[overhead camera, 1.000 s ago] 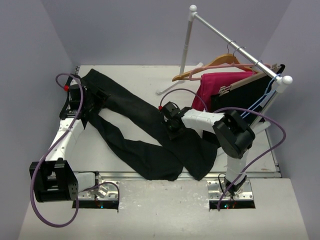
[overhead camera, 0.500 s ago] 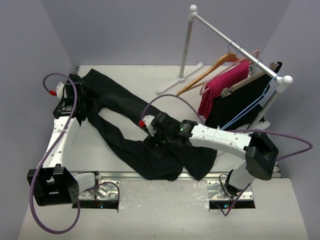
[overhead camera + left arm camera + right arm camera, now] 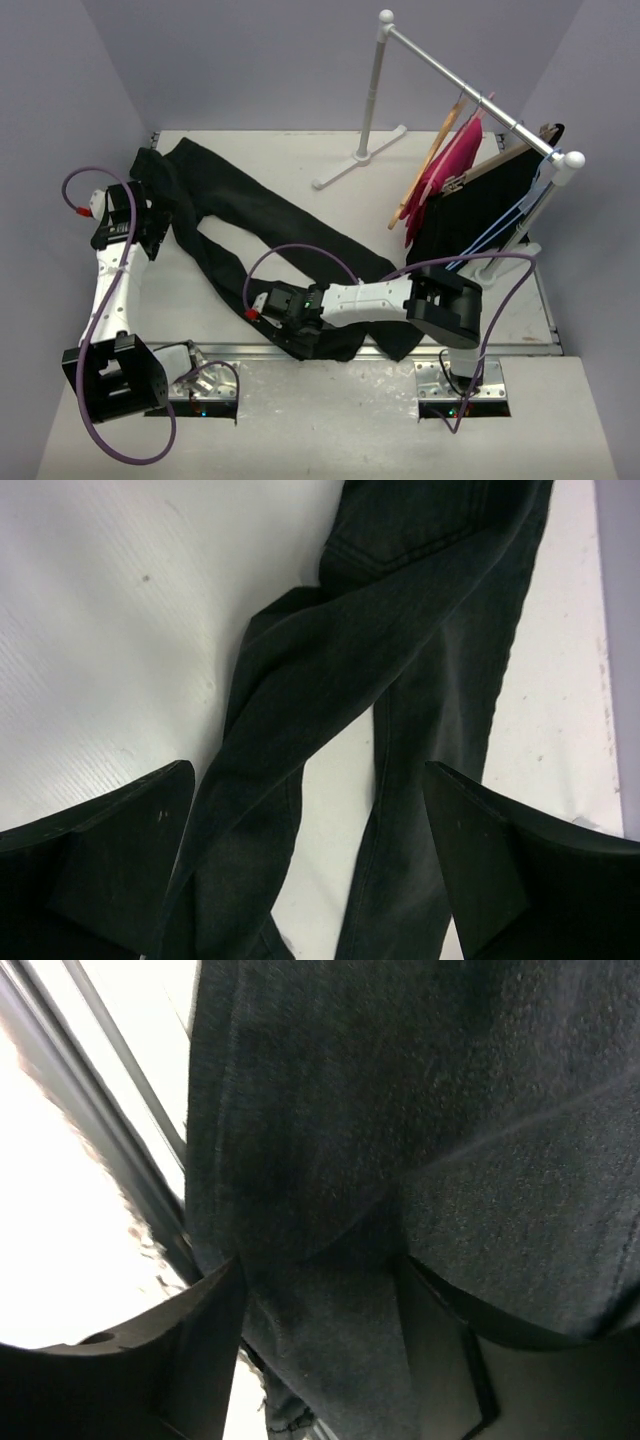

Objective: Place the trousers on the hanger
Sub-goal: Fold the trousers at the center of the board.

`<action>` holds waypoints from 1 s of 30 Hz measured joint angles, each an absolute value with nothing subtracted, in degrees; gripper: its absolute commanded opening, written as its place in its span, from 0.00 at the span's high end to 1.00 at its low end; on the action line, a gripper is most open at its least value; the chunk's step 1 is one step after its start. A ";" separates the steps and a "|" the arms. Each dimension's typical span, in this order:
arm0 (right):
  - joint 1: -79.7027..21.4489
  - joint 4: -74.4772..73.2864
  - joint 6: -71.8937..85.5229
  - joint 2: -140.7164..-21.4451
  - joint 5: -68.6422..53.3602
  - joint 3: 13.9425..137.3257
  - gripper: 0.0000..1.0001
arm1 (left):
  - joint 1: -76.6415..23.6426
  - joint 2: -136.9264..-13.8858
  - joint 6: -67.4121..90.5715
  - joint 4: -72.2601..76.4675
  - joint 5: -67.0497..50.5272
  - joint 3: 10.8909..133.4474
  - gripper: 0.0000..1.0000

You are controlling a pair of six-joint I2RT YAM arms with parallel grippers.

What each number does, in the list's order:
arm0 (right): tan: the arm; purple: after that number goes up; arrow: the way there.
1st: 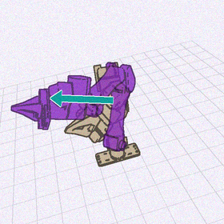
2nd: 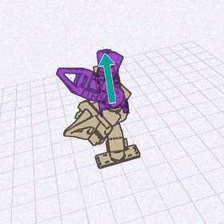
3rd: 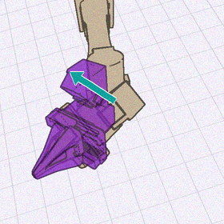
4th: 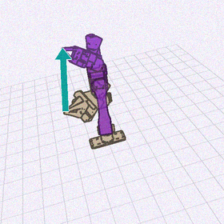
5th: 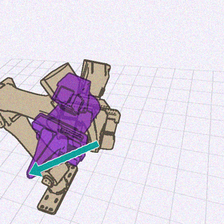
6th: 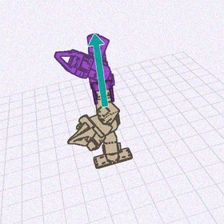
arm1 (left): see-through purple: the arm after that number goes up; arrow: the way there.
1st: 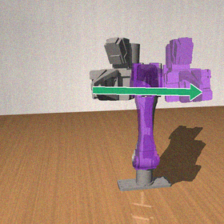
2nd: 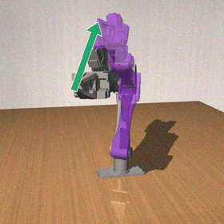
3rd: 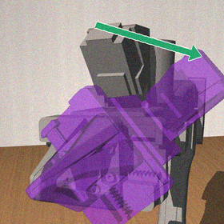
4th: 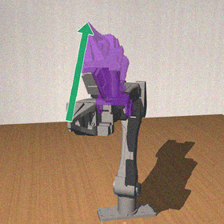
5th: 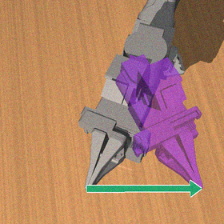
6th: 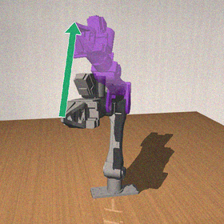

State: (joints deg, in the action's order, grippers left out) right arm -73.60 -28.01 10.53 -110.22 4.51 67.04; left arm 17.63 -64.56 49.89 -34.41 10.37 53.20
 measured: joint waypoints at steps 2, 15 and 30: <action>-73.58 -28.06 10.76 -110.85 4.12 68.24 0.47 | 17.63 -65.73 49.85 -34.49 9.47 52.56 0.04; -72.82 -28.22 14.95 -112.03 0.50 71.02 1.00 | 17.63 -64.51 46.89 -34.05 8.80 52.34 0.04; -46.22 -29.77 26.07 -89.29 -25.65 71.15 1.00 | 17.67 -63.65 40.75 -30.62 4.44 55.94 0.04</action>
State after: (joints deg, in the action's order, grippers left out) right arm -46.22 -29.77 26.07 -89.29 -25.65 71.15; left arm 17.67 -63.65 40.75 -30.62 4.44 55.94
